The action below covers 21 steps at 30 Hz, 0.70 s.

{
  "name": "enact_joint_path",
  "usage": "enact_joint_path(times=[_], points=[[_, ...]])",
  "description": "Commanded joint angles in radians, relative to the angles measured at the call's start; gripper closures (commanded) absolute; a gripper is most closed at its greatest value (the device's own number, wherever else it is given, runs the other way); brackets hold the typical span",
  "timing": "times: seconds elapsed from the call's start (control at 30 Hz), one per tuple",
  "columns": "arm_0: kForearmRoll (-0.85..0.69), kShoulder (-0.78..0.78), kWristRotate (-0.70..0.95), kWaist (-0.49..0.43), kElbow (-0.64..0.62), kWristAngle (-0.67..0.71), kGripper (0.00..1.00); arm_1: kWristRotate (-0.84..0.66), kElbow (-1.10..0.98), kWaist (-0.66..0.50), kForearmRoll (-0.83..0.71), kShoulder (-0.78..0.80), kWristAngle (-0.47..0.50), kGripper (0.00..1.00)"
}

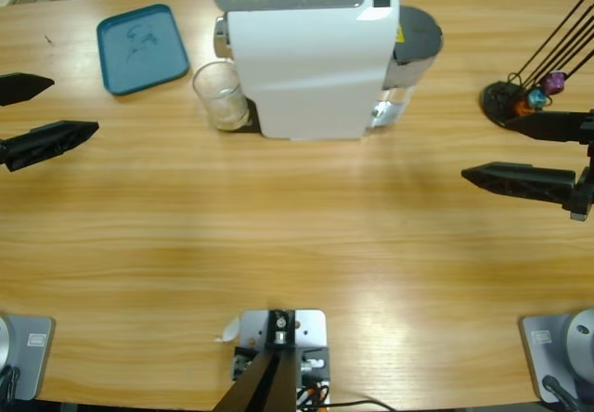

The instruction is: Pour coffee

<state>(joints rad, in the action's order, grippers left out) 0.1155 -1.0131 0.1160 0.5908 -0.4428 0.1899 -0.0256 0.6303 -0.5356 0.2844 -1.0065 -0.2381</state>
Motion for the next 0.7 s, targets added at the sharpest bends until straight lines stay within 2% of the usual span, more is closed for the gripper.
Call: enact_joint_path(times=[0.03, 0.17, 0.3, 0.47, 0.6, 0.7], points=[[-0.083, 0.059, 0.040, -0.011, 0.007, 0.028, 0.000, -0.017, -0.035, 0.010, -0.011, -0.029, 0.011, 0.000], [-0.229, 0.007, 0.116, -0.024, -0.121, 0.033, 0.009, -0.017, -0.034, 0.009, -0.011, -0.035, 0.011, 0.000], [-0.258, -0.046, 0.163, -0.073, -0.191, 0.062, 0.006, -0.017, -0.032, 0.009, -0.011, -0.039, 0.011, 0.000], [-0.251, -0.148, 0.353, -0.176, -0.195, 0.183, 0.000, -0.018, -0.031, 0.009, -0.009, -0.043, 0.009, 0.000], [-0.192, -0.300, 0.425, -0.292, -0.196, 0.399, 0.000, -0.022, -0.031, 0.009, -0.007, -0.044, 0.008, 0.000], [-0.119, -0.401, 0.429, -0.305, -0.197, 0.511, 0.000, -0.022, -0.029, 0.009, -0.007, -0.061, 0.009, 0.000]])
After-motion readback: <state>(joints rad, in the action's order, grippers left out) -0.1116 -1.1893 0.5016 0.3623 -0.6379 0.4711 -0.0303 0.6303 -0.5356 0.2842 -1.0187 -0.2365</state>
